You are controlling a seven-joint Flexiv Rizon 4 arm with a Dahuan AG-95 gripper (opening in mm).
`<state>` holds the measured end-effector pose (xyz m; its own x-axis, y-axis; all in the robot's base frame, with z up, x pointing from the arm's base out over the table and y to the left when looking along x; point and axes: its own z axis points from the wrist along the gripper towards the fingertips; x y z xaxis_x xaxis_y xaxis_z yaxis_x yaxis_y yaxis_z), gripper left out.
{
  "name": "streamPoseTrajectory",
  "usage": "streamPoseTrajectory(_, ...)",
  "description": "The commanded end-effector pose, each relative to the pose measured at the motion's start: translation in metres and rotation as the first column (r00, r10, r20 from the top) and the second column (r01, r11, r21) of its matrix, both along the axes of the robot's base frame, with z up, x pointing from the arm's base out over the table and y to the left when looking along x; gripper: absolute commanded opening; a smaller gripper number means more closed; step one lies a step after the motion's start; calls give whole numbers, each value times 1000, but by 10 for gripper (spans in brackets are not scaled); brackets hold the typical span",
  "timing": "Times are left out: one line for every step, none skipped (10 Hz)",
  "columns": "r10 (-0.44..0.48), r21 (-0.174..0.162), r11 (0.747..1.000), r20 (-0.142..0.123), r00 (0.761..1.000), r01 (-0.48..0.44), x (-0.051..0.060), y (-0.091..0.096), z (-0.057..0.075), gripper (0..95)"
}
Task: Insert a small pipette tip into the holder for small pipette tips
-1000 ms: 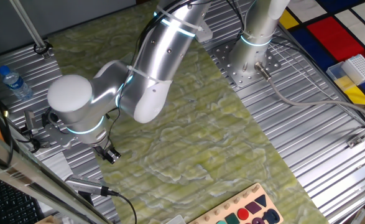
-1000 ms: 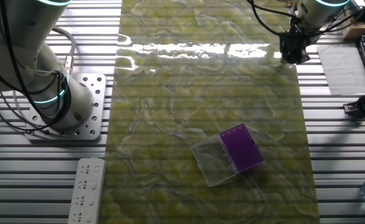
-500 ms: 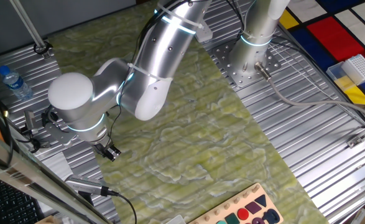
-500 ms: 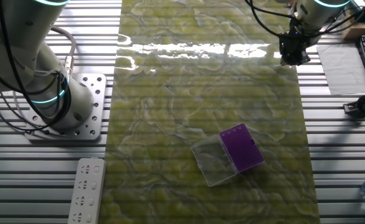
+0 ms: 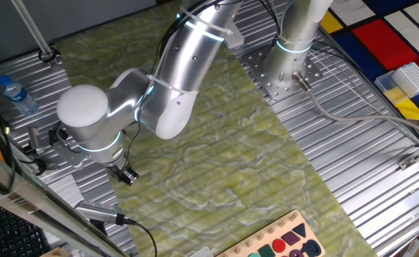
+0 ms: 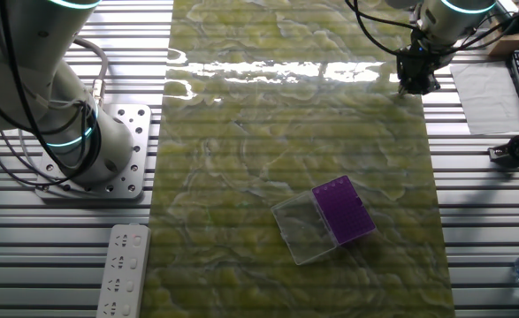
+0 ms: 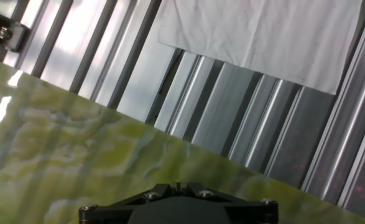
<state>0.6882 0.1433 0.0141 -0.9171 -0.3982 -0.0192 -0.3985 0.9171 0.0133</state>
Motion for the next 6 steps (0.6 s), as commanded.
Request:
streamPoseTrajectory(0, -2, 1000, 3, 1000, 0, 0, 0, -2, 0)
streamPoseTrajectory(-2, -3, 1000, 4, 1000, 2, 0, 0, -2, 0)
streamPoseTrajectory(-1, -3, 1000, 4, 1000, 1, 0, -1, -2, 0)
streamPoseTrajectory(-1, -3, 1000, 4, 1000, 1, 0, -1, -2, 0)
streamPoseTrajectory(-3, -4, 1000, 3, 1000, 3, 0, -1, -2, 0)
streamPoseTrajectory(-1, -3, 1000, 3, 1000, 1, 0, -3, -1, 0)
